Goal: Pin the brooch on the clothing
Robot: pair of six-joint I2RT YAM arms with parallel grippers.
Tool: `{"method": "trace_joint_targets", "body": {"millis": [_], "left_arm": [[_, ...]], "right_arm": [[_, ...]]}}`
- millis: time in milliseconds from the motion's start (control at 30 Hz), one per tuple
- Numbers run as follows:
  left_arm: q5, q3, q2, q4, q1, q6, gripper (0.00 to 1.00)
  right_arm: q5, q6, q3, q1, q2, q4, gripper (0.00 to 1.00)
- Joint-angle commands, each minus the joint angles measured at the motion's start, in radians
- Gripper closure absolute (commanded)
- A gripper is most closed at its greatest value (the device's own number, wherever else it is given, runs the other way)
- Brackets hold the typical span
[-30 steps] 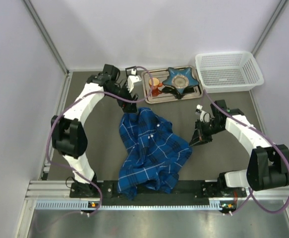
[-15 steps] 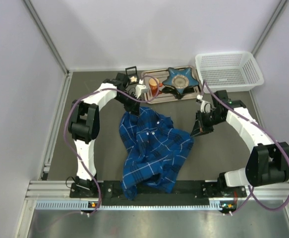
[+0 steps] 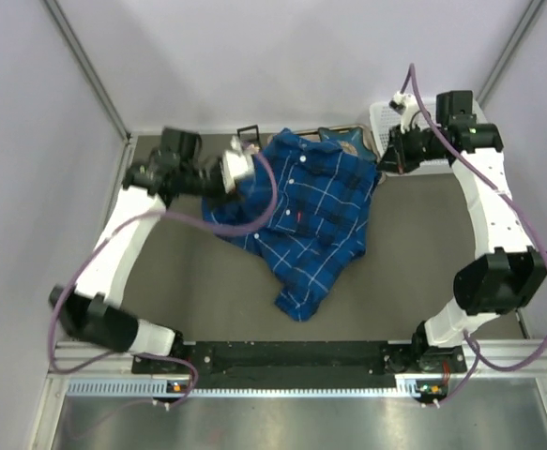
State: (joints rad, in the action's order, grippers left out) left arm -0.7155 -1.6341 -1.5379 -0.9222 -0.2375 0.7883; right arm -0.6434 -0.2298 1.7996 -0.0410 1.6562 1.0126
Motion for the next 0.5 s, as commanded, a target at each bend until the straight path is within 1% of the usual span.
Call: {"method": "trace_joint_targets", "body": {"millis": [0,33,67,100,133,167,200,233,267,300,333,400,467], "left_arm": [[0.054,0.375,0.292,-0.228,-0.196,0.261,0.91],[0.083,0.551,0.402,-0.221,-0.267,0.291,0.74],[0.123,0.627,0.451,-0.189,-0.285,0.292,0.58],[0.145,0.687,0.500,-0.167,-0.290,0.282,0.44],[0.181,0.777,0.580,-0.124,-0.290,0.196,0.34],[0.245,0.805,0.617,-0.081,-0.289,0.146,0.22],[0.261,0.819,0.649,-0.038,-0.287,0.112,0.20],[0.266,0.816,0.691,-0.027,-0.284,0.073,0.18],[0.264,0.806,0.702,-0.017,-0.283,0.037,0.16],[0.261,0.795,0.706,0.017,-0.281,-0.004,0.15],[0.257,0.774,0.700,0.026,-0.278,-0.073,0.15],[0.248,0.766,0.682,0.048,-0.272,-0.125,0.16],[0.225,0.778,0.645,0.078,-0.261,-0.153,0.19]], "right_arm": [[-0.066,-0.381,-0.204,-0.025,-0.207,0.138,1.00],[-0.049,-0.440,-0.273,-0.039,-0.245,0.138,1.00],[-0.026,-0.491,-0.405,-0.075,-0.281,0.133,1.00],[0.011,-0.575,-0.471,-0.091,-0.317,0.121,1.00],[0.028,-0.601,-0.532,-0.108,-0.387,0.107,1.00],[0.060,-0.615,-0.642,-0.121,-0.424,0.086,1.00],[0.077,-0.641,-0.690,-0.150,-0.456,0.060,1.00],[0.089,-0.651,-0.732,-0.167,-0.522,0.044,1.00],[0.105,-0.658,-0.800,-0.174,-0.547,0.034,1.00],[0.109,-0.672,-0.828,-0.195,-0.574,0.026,1.00],[0.116,-0.674,-0.853,-0.206,-0.594,0.006,1.00],[0.123,-0.675,-0.905,-0.221,-0.633,-0.012,1.00],[0.134,-0.675,-0.933,-0.237,-0.647,-0.040,1.00]]}}
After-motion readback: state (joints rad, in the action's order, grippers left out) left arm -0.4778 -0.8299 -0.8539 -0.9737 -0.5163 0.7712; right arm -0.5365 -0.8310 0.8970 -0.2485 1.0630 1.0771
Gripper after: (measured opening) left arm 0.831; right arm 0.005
